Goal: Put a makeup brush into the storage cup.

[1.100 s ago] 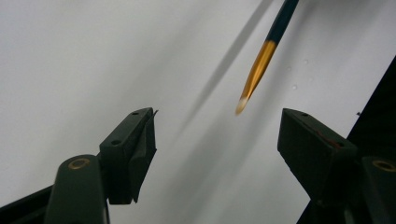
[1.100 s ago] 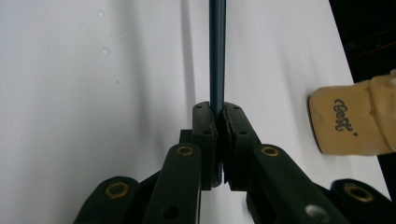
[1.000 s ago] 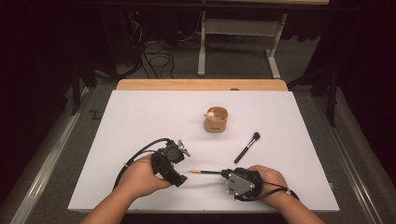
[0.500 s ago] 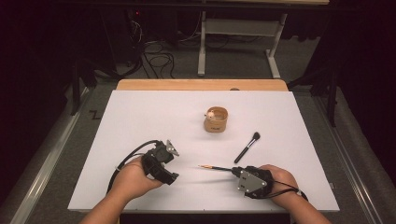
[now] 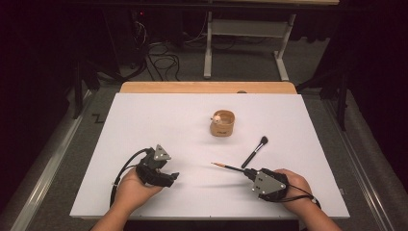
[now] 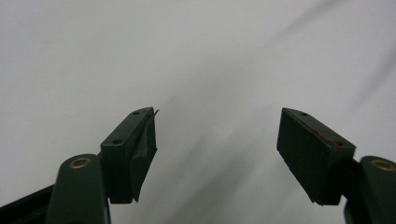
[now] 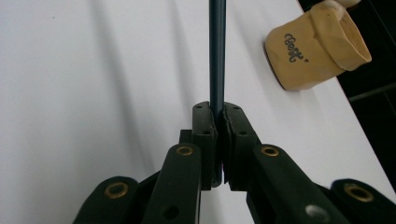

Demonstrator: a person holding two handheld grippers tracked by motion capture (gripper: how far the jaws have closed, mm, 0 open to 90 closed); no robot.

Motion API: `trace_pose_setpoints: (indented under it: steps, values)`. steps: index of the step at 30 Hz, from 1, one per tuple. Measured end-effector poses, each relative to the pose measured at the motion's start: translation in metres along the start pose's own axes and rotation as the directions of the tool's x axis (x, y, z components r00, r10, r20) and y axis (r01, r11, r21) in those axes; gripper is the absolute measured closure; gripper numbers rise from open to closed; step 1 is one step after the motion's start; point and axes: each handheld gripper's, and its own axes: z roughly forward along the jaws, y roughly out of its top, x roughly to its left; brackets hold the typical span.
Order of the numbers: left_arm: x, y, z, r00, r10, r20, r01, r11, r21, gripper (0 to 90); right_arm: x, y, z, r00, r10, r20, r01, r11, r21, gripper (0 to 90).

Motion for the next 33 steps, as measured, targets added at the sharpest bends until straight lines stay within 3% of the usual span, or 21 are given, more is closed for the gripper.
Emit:
trace_pose_setpoints:
  steps: [3, 7, 9, 11, 13, 15, 19, 24, 28, 31, 33]
  values:
    - [0.004, -0.007, 0.003, 0.9989, -0.042, -0.02, 0.041, 0.9973, -0.061, 28.8, -0.001, -0.003, 0.0, 0.9991, 0.041, 0.009, -0.04, 0.999, -0.016, 86.4]
    - [0.006, -0.015, 0.007, 0.9956, -0.089, -0.029, 0.085, 0.9871, -0.136, 28.1, -0.002, -0.006, -0.002, 0.9961, 0.087, 0.011, -0.087, 0.996, -0.032, 86.3]
    - [0.007, -0.018, 0.007, 0.9937, -0.107, -0.035, 0.099, 0.9793, -0.176, 28.2, -0.004, -0.008, -0.002, 0.993, 0.117, 0.014, -0.116, 0.992, -0.048, 86.3]
    - [0.008, -0.021, 0.007, 0.9909, -0.13, -0.037, 0.118, 0.9668, -0.227, 28.2, -0.006, -0.009, -0.003, 0.9873, 0.158, 0.018, -0.157, 0.986, -0.065, 86.3]
    - [0.01, -0.024, 0.007, 0.9876, -0.157, -0.012, 0.148, 0.9528, -0.265, 28.4, -0.007, -0.01, -0.003, 0.9833, 0.181, 0.019, -0.179, 0.981, -0.076, 86.3]
    - [0.012, -0.027, 0.009, 0.9847, -0.174, 0.011, 0.17, 0.9446, -0.281, 29.0, -0.008, -0.011, -0.003, 0.9769, 0.213, 0.019, -0.21, 0.974, -0.085, 86.4]
    - [0.012, -0.03, 0.009, 0.985, -0.173, 0.006, 0.166, 0.9359, -0.311, 28.5, -0.01, -0.012, -0.001, 0.9612, 0.275, 0.02, -0.272, 0.957, -0.104, 86.4]
    - [0.013, -0.034, 0.01, 0.9825, -0.182, 0.039, 0.185, 0.9239, -0.335, 28.6, -0.012, -0.012, 0.0, 0.9412, 0.337, 0.023, -0.332, 0.935, -0.123, 86.4]
    - [0.013, -0.035, 0.007, 0.9777, -0.202, 0.057, 0.209, 0.9028, -0.376, 28.3, -0.012, -0.011, -0.003, 0.9154, 0.402, 0.018, -0.395, 0.906, -0.152, 86.3]
    - [0.012, -0.036, 0.006, 0.9765, -0.206, 0.062, 0.214, 0.8931, -0.396, 27.6, -0.014, -0.01, -0.003, 0.8976, 0.44, 0.015, -0.432, 0.887, -0.164, 86.3]
    - [0.011, -0.036, 0.006, 0.9773, -0.204, 0.056, 0.209, 0.8906, -0.404, 26.8, -0.015, -0.01, -0.002, 0.8861, 0.463, 0.012, -0.454, 0.873, -0.177, 86.3]
